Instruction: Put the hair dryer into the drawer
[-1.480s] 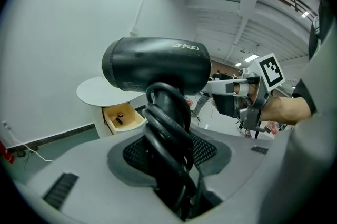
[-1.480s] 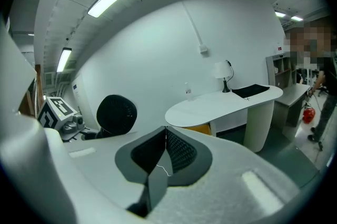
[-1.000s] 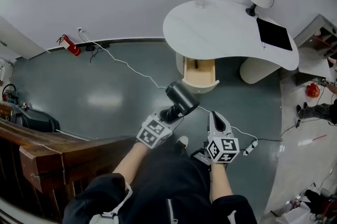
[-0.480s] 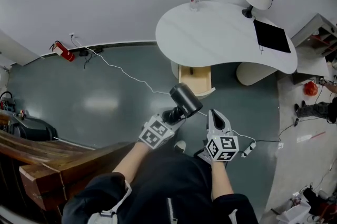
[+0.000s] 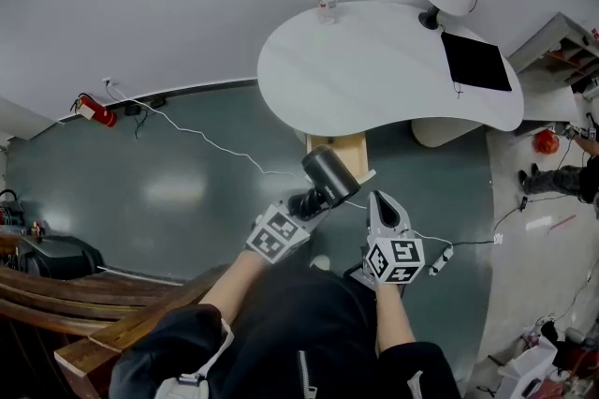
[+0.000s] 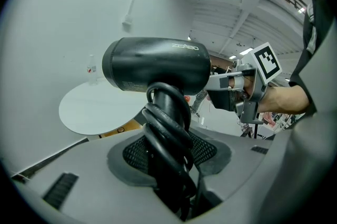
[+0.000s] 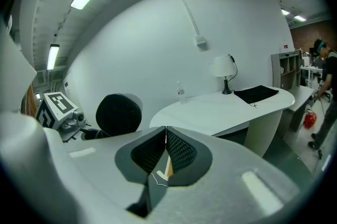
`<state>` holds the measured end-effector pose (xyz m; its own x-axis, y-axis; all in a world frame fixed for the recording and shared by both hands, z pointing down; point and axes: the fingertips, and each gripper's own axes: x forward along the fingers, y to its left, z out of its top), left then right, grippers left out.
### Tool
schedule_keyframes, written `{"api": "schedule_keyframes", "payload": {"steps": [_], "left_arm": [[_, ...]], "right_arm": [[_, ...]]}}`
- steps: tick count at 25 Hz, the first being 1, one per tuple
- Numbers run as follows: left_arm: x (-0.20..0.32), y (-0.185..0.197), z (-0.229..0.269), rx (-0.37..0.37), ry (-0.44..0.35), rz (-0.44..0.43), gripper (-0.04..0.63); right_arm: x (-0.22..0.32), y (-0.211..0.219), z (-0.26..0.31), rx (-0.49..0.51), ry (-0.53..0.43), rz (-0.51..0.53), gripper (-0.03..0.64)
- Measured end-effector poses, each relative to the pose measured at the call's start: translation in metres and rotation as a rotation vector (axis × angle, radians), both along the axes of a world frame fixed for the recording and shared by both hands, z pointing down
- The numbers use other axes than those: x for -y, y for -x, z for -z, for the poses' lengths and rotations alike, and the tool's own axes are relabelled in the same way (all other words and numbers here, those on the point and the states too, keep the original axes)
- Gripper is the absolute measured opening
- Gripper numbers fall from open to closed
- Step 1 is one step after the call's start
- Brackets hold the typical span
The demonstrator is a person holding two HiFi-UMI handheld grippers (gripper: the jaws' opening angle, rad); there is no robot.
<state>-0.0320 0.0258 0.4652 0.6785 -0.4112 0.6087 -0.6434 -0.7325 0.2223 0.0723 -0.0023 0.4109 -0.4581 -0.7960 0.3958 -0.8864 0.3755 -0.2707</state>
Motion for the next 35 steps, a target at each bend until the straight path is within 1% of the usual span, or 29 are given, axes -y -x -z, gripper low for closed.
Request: {"api": "schedule_keyframes", "payload": {"steps": [9, 16, 19, 25, 35], "left_arm": [[0.038, 0.006, -0.007, 0.003, 0.014, -0.060, 0.187], [0.059, 0.005, -0.017, 0.009, 0.019, -0.116, 0.187], [0.060, 0.003, -0.019, 0.014, 0.026, -0.133, 0.187], [0.062, -0.009, -0.023, 0.014, 0.033, -0.135, 0.187], [0.070, -0.018, -0.028, 0.051, 0.027, -0.128, 0.187]], "right_arm": [[0.040, 0.008, 0.004, -0.024, 0.008, -0.032, 0.005], [0.059, 0.008, 0.005, -0.026, 0.004, -0.078, 0.005], [0.059, 0.003, 0.003, -0.029, 0.009, -0.091, 0.005], [0.062, -0.010, 0.001, -0.025, 0.010, -0.096, 0.005], [0.070, -0.021, -0.006, -0.003, 0.023, -0.065, 0.005]]}}
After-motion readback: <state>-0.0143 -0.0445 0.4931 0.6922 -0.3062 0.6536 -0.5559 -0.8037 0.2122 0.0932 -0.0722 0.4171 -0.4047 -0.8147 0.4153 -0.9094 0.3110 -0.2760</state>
